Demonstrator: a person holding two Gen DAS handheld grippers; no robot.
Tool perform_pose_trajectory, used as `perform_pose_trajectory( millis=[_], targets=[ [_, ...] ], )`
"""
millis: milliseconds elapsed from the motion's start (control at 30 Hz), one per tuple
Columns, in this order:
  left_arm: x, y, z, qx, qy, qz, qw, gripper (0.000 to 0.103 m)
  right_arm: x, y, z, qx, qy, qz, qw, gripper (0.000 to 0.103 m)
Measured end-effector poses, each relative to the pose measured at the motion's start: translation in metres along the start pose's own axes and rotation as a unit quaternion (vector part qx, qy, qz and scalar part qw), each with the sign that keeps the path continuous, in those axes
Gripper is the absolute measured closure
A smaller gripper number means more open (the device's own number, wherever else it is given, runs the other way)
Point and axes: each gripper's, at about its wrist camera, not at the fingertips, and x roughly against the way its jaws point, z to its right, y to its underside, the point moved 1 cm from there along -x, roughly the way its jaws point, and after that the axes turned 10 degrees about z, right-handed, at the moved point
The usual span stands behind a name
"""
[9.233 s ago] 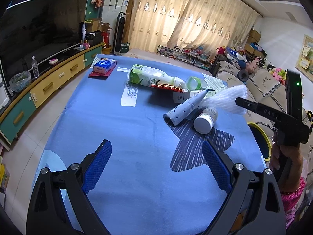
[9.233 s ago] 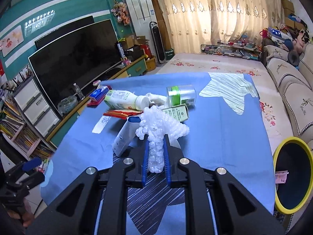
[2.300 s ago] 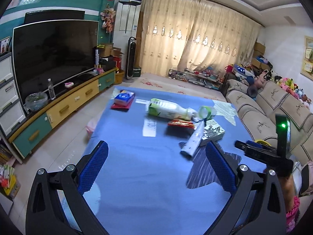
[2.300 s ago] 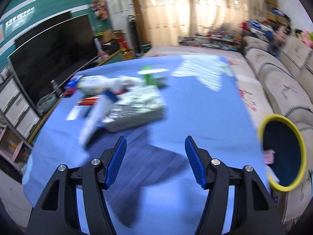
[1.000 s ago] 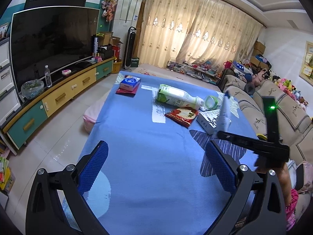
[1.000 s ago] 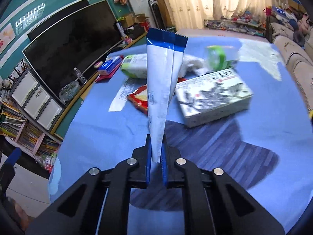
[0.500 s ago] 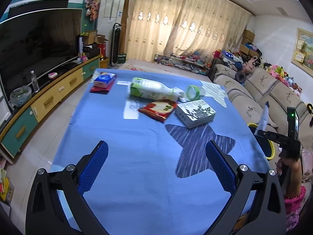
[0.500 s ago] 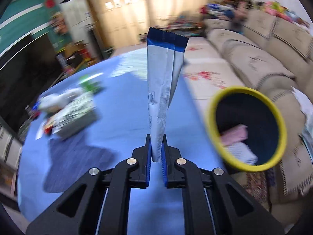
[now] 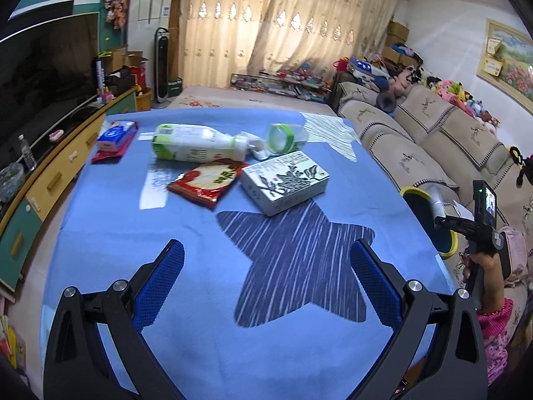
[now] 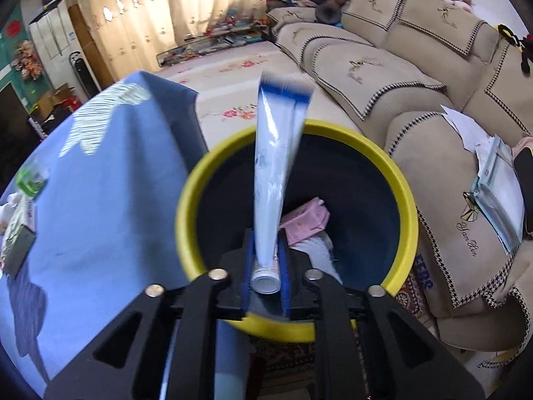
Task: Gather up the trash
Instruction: 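Carry the toothpaste tube over the bin and open the right gripper, then grasp the white printed tea box with the left gripper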
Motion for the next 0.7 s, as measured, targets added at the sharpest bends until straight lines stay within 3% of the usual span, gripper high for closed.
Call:
perform_pose_trajectory(
  millis=[67,133,467,700],
  targets=[
    [-0.009,-0.003,0.003,-0.003,0.005,-0.006,1.0000,0.005,-0.005,-0.001,0.004,0.000,0.009,0.001,1.000,0.063],
    [-0.019,-0.005,0.007,-0.005,0.016,-0.011,0.9998,0.005,-0.008,-0.001,0.009,-0.002,0.013,0.003,1.000,0.059],
    [-0.077,-0.031,0.013,-0.051,0.058,-0.024,0.9967,0.005,-0.010,0.003,0.014,-0.012,0.004,0.000,1.000,0.058],
    [-0.134,-0.046,0.011,-0.088,0.107,-0.057,0.9887,0.005,-0.009,0.000,0.015,-0.014,0.000,0.001,1.000,0.058]
  ],
)
